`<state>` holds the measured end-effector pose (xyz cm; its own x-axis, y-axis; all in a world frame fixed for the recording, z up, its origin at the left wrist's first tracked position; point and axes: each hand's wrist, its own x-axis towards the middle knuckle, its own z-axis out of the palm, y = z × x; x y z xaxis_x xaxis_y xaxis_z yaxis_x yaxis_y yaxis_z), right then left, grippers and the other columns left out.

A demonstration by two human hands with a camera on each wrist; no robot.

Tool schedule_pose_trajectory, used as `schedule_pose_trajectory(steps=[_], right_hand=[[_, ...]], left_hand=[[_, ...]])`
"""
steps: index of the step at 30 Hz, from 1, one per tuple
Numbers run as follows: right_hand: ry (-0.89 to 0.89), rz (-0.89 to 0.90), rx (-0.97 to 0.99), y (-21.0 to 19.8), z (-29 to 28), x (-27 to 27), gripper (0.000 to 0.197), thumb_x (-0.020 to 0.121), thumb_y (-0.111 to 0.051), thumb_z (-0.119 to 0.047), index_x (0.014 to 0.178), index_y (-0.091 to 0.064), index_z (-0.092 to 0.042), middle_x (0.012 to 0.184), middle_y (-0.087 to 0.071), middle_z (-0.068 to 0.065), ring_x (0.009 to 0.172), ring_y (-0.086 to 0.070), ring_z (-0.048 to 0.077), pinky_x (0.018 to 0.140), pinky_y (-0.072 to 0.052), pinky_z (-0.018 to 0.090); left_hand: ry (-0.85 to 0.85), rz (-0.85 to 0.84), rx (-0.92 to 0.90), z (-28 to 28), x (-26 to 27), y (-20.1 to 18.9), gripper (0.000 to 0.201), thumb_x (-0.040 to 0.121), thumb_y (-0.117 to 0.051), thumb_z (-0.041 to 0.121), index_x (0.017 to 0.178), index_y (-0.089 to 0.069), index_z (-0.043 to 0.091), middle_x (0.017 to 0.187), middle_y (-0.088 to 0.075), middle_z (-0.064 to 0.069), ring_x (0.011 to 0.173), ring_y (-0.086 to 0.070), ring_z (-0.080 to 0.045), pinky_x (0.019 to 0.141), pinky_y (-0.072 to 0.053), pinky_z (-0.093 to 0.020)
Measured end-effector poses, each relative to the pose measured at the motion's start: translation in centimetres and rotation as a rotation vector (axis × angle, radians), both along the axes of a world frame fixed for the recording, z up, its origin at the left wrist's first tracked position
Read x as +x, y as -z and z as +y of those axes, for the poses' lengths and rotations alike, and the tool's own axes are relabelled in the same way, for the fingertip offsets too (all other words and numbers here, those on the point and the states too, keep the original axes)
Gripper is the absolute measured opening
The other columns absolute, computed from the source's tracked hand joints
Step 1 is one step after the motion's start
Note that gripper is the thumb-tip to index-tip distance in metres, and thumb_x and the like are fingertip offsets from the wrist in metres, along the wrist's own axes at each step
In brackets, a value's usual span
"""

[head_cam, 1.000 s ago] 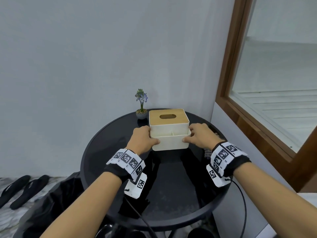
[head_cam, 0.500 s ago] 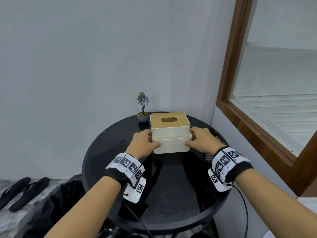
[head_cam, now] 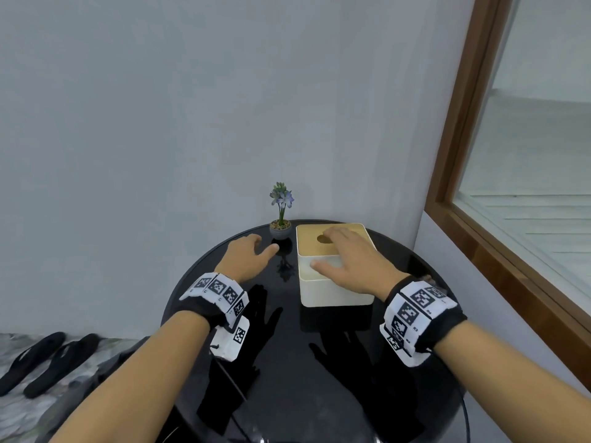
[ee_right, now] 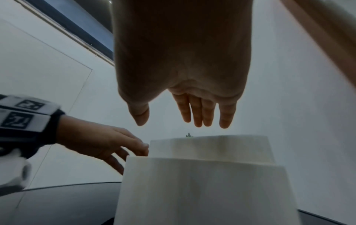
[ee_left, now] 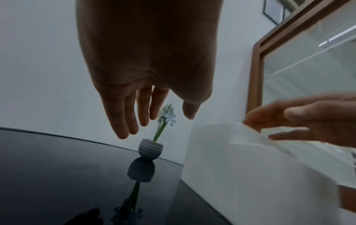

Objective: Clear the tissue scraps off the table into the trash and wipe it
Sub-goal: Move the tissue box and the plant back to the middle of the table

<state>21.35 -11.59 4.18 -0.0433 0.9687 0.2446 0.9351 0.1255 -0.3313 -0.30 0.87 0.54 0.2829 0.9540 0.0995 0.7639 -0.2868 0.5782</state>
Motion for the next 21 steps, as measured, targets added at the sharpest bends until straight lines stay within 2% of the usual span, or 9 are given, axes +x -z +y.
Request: schedule_pose_trajectory(steps=[5, 7, 12, 17, 21], right_hand=[[-0.029, -0.064, -0.042, 0.5, 2.1, -1.4, 0.077, 0.087, -0.052, -0.057, 0.147, -0.03, -0.013, 0.155, -0.031, 0.003, 0.142, -0.028, 0.019, 0.114, -0.023, 0.031], [-0.046, -0.07, -0.043, 0.8, 2.7, -1.8, 0.078, 0.087, -0.052, -0.058, 0.147, -0.029, -0.013, 0.156, -0.03, 0.003, 0.142, -0.027, 0.018, 0.114, -0.022, 0.031], [-0.066, -0.149, -0.01, 2.0, 3.6, -2.0, 0.078, 0.087, -0.045, -0.064, 0.148, -0.028, -0.017, 0.156, -0.028, 0.0, 0.142, -0.026, 0.016, 0.117, -0.021, 0.034], [-0.062, -0.191, 0.0, 2.6, 3.9, -2.0, 0.078, 0.087, -0.039, -0.067, 0.149, -0.026, -0.021, 0.158, -0.024, -0.003, 0.144, -0.022, 0.013, 0.118, -0.014, 0.033], [-0.056, -0.187, 0.011, 2.7, 3.8, -2.0, 0.079, 0.086, -0.039, -0.067, 0.148, -0.027, -0.02, 0.158, -0.024, -0.002, 0.146, -0.02, 0.013, 0.118, -0.013, 0.032]], left_hand=[[0.027, 0.086, 0.016, 4.0, 1.5, 0.6, 0.083, 0.085, -0.061, 0.056, 0.146, -0.037, 0.006, 0.147, -0.047, -0.012, 0.135, -0.044, -0.027, 0.109, -0.037, -0.038], [0.031, 0.071, 0.027, 5.2, 2.2, 0.7, 0.08, 0.085, -0.064, 0.052, 0.144, -0.039, 0.005, 0.143, -0.05, -0.013, 0.131, -0.047, -0.027, 0.105, -0.038, -0.035], [0.024, 0.048, 0.018, 8.0, 3.7, 0.8, 0.064, 0.083, -0.071, 0.043, 0.13, -0.051, 0.003, 0.128, -0.06, -0.013, 0.119, -0.055, -0.028, 0.085, -0.037, -0.025], [0.011, 0.046, -0.03, 11.0, 4.4, 1.9, 0.073, 0.078, -0.075, 0.047, 0.132, -0.049, 0.005, 0.131, -0.057, -0.013, 0.12, -0.054, -0.027, 0.084, -0.035, -0.024], [0.006, 0.055, -0.046, 12.6, 4.7, 2.2, 0.078, 0.075, -0.077, 0.049, 0.133, -0.048, 0.005, 0.129, -0.058, -0.012, 0.116, -0.055, -0.027, 0.082, -0.038, -0.025]])
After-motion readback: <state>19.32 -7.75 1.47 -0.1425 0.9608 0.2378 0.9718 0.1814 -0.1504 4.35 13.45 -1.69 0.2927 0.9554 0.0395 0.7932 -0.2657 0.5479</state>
